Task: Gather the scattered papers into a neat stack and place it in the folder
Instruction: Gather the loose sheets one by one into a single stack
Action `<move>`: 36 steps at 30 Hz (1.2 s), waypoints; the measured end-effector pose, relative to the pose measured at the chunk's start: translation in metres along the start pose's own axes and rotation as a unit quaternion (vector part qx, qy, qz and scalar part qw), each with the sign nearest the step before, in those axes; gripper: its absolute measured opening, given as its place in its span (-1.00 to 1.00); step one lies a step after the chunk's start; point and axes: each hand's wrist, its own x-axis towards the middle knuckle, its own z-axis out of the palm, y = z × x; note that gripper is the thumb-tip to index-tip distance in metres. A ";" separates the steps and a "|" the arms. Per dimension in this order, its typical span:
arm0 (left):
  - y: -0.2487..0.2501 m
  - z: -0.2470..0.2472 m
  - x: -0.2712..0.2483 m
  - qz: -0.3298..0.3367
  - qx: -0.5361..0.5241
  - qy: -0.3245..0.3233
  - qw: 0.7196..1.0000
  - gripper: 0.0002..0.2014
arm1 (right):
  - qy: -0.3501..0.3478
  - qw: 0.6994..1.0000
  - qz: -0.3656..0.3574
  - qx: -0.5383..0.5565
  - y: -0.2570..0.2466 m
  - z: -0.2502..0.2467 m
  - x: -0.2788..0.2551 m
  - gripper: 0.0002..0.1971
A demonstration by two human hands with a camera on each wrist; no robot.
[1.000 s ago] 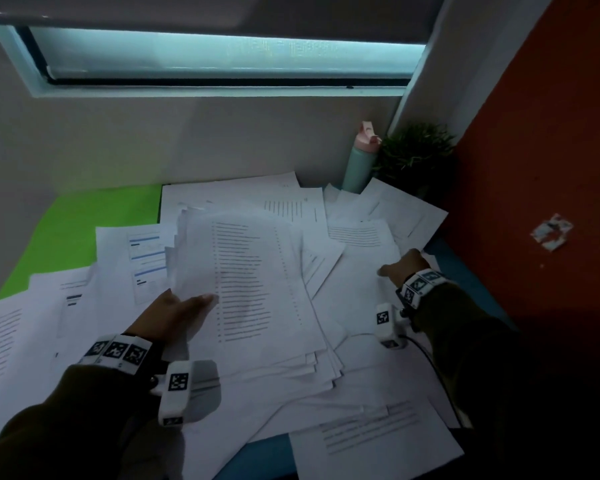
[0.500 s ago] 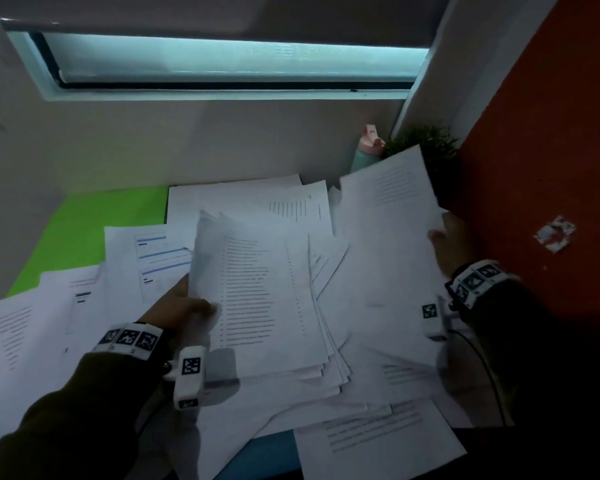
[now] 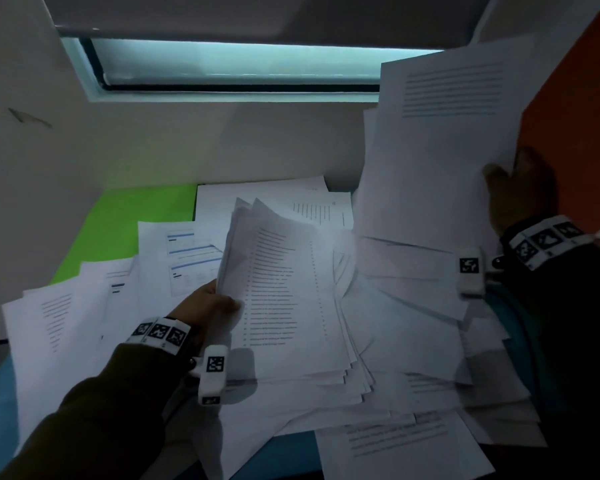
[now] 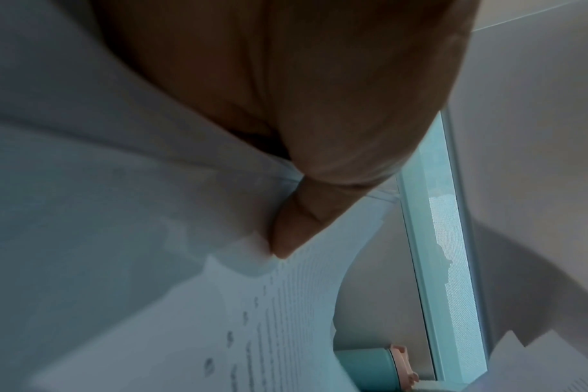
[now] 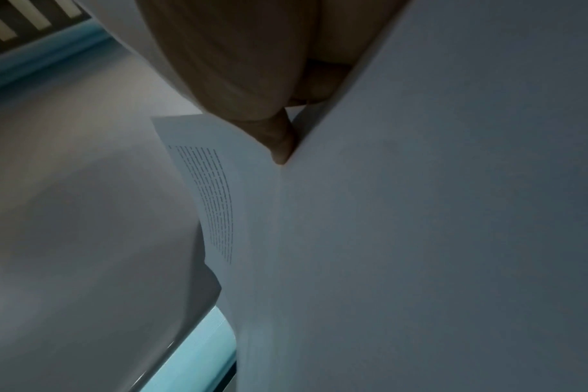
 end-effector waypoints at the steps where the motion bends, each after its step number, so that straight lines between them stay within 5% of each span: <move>1: -0.001 -0.001 0.001 0.004 0.005 0.001 1.000 -0.53 | 0.013 1.000 0.006 0.007 -0.002 0.001 -0.002 -0.38; 4: -0.003 0.000 0.002 0.007 0.013 0.004 1.000 -0.67 | 0.058 0.996 0.005 0.064 -0.002 0.000 0.008 -0.36; 7: -0.002 0.004 -0.001 0.012 0.018 0.014 1.000 -0.74 | 0.071 0.994 -0.023 0.084 0.050 0.002 0.064 -0.35; 10: 0.000 0.006 -0.002 0.018 0.023 0.010 1.000 -0.77 | 0.073 0.993 -0.004 0.088 0.022 0.006 0.039 -0.35; 16: -0.001 0.003 -0.002 0.019 0.014 0.009 1.000 -0.71 | -0.159 0.986 -0.004 0.056 -0.020 0.052 -0.052 -0.64; 21: -0.008 -0.004 0.004 0.032 0.055 0.037 0.997 -0.58 | -0.260 0.966 0.016 0.000 -0.003 0.115 -0.120 -0.75; 25: -0.014 -0.007 0.005 0.049 0.085 0.039 0.994 -0.42 | -0.270 0.959 0.073 0.047 0.004 0.152 -0.153 -0.66; 27: -0.013 -0.007 0.002 0.055 0.095 0.040 0.993 -0.50 | -0.271 0.957 0.080 0.060 0.004 0.158 -0.155 -0.79; 32: -0.021 -0.013 0.011 0.061 0.066 0.063 0.994 -0.49 | -0.229 0.973 0.042 0.011 0.011 0.139 -0.132 -0.82; 36: -0.015 -0.008 0.006 0.058 0.010 0.050 0.997 -0.57 | -0.270 0.960 0.068 0.015 0.029 0.120 -0.123 -0.80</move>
